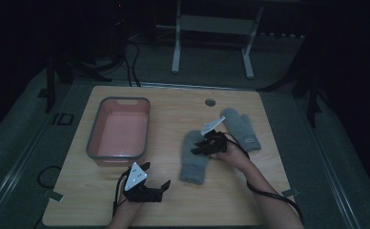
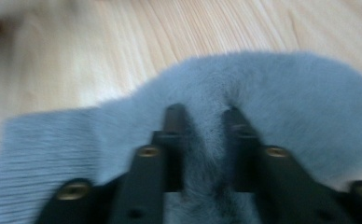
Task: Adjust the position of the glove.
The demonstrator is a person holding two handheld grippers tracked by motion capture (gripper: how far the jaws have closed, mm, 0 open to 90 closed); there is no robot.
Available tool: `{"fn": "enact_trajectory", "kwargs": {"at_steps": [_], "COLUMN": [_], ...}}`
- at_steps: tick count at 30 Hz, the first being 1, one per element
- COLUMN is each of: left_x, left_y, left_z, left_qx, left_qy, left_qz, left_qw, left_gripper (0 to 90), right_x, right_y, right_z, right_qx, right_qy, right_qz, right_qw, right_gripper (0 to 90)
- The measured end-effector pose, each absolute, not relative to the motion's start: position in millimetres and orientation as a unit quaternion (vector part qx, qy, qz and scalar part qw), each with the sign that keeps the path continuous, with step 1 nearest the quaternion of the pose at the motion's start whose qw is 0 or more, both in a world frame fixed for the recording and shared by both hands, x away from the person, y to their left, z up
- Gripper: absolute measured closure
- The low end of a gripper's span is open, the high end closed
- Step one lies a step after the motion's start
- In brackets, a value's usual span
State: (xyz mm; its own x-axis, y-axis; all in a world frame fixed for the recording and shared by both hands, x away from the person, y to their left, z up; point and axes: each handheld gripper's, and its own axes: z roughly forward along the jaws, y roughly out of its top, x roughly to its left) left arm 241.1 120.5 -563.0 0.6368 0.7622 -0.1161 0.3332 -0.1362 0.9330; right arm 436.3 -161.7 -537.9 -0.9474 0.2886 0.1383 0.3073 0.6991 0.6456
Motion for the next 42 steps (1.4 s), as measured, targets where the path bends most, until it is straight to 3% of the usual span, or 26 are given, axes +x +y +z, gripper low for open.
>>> {"fn": "enact_trajectory", "kwargs": {"at_steps": [5, 14, 19, 26, 36, 42], "left_x": [241.4, 241.1, 241.5, 241.6, 242.2, 242.2], "left_y": [121.1, 121.0, 120.7, 120.4, 120.8, 120.9], "left_z": [-563.3, -563.2, -563.7, -563.8, -564.2, -564.3], "left_qx": [0.725, 0.725, 0.724, 0.724, 0.724, 0.724], "left_qy": [0.379, 0.38, 0.382, 0.381, 0.382, 0.381], "left_qz": [0.198, 0.197, 0.196, 0.195, 0.194, 0.194], "left_qw": [0.54, 0.54, 0.54, 0.541, 0.541, 0.54], "left_gripper": [0.9, 0.9, 0.9, 0.9, 0.9, 0.9], "right_x": [433.2, 425.7, 422.7, 427.8, 459.9, 470.6], "right_y": [-163.0, -173.0, -205.1, -245.0, -311.5, -322.4], "right_z": [-534.3, -510.6, -485.8, -474.2, -485.1, -494.3], "right_qx": [-0.151, -0.162, -0.229, -0.275, -0.405, -0.433], "right_qy": [-0.924, -0.916, -0.892, -0.86, -0.799, -0.792], "right_qz": [-0.351, -0.362, -0.373, -0.406, -0.405, -0.381], "right_qw": [-0.013, -0.065, -0.116, -0.139, -0.181, -0.203], "right_gripper": [47.2, 36.5, 37.0, 36.2, 39.7, 38.1]}}
